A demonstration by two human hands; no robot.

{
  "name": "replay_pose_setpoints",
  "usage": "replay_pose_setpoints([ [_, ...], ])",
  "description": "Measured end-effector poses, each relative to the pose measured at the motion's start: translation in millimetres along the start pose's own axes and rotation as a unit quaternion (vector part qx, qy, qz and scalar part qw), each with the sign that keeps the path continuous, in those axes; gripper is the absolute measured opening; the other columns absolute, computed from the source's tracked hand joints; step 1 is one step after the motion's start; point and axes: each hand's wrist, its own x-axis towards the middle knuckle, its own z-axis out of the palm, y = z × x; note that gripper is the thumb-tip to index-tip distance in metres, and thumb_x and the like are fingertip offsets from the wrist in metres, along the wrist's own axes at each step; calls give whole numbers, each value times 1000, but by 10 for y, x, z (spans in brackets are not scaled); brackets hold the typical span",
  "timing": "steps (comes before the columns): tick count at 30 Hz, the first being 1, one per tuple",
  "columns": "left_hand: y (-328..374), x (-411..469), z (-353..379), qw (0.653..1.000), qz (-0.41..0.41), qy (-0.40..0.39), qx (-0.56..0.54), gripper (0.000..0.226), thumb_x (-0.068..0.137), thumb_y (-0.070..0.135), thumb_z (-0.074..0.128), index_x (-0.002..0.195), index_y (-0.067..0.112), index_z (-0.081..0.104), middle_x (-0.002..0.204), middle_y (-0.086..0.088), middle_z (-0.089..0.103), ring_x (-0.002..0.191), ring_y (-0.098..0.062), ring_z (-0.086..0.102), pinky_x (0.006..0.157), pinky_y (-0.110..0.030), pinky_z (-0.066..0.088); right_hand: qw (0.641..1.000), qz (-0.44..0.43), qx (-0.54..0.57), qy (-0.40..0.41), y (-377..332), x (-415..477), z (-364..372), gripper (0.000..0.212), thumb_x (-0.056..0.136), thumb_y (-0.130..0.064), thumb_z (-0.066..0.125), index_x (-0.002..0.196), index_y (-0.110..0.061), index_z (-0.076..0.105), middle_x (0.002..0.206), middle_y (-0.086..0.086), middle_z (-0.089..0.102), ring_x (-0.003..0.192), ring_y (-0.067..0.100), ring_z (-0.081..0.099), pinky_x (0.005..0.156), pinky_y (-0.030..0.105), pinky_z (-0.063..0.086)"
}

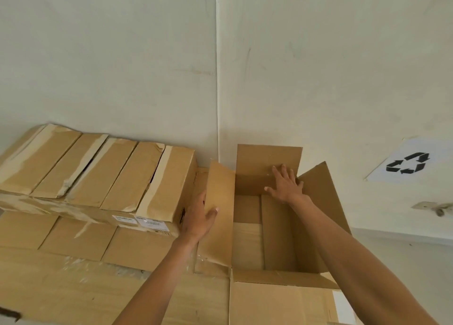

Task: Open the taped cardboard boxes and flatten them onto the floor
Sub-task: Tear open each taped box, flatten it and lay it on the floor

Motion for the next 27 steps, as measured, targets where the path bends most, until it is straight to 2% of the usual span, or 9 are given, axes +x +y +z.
replay_pose_setpoints([
  [4, 316, -61, -76, 985, -6, -159, -68, 91, 81, 79, 58, 156, 47, 19, 151, 24, 32, 137, -5, 40, 113, -45, 37, 999, -13, 6, -38, 102, 143, 33, 82, 99, -53, 50, 161, -30, 2, 167, 3, -19, 154, 34, -11, 115, 72, 8],
  [7, 548, -55, 85, 975, 53, -217, 0, 76, 89, 80, 39, 156, 51, 14, 165, 21, 12, 151, -12, 18, 118, -59, 24, 998, -32, 54, -29, 143, 175, -22, 73, 104, -46, 42, 162, -24, 4, 169, 3, -9, 156, 32, -2, 121, 65, 11],
  [10, 635, -14, 363, 955, 68, -267, 108, 76, 92, 78, 28, 158, 45, 11, 168, 14, 0, 155, -18, 1, 120, -58, 10, 990, -67, 120, -17, 187, 97, -226, 64, 107, -36, 41, 161, -18, 12, 168, 9, 14, 154, 32, 15, 125, 49, 18],
  [13, 550, 10, 622, 941, 74, -266, 193, 87, 90, 81, 32, 160, 38, 7, 169, 9, -11, 155, -19, -10, 124, -55, 8, 978, -71, 183, 76, 292, -132, -510, 54, 105, -36, 46, 156, -22, 33, 158, 6, 40, 146, 29, 37, 119, 46, 33],
  [18, 435, -1, 787, 976, 23, -180, 118, 113, 78, 87, 47, 161, 28, -3, 168, 8, -16, 155, -19, -4, 123, -53, 19, 926, 11, 235, 297, 831, -817, -689, 47, 101, -44, 53, 142, -22, 51, 142, 4, 58, 132, 24, 52, 111, 47, 41],
  [20, 423, -4, 782, 980, 4, -174, 101, 117, 76, 88, 48, 161, 27, -4, 168, 8, -14, 156, -21, 0, 122, -53, 21, 925, 95, 263, 256, 1063, -1107, -623, 61, 98, -57, 50, 146, -20, 44, 144, 9, 56, 132, 30, 53, 108, 48, 41],
  [23, 482, 0, 811, 980, -37, -175, 82, 138, 62, 96, 53, 159, 24, -14, 168, 4, -16, 156, -24, 1, 122, -53, 21, 923, 140, 349, 88, 1210, -1390, -424, 80, 86, -69, 59, 147, -19, 42, 140, 9, 58, 122, 32, 61, 98, 49, 52],
  [25, 577, -6, 864, 975, -64, -193, 93, 148, 58, 94, 61, 157, 22, -23, 166, 0, -23, 155, -28, -5, 122, -55, 19, 920, 99, 375, 47, 1223, -1449, -292, 69, 83, -58, 64, 138, -18, 52, 130, 5, 65, 105, 25, 70, 87, 48, 60],
  [27, 657, 13, 897, 969, -90, -219, 76, 139, 69, 81, 65, 156, 22, -26, 165, -2, -27, 154, -33, -10, 121, -57, 16, 923, 70, 374, 60, 1221, -1451, -219, 52, 91, -46, 60, 135, -18, 56, 125, 6, 68, 98, 23, 72, 84, 51, 61],
])
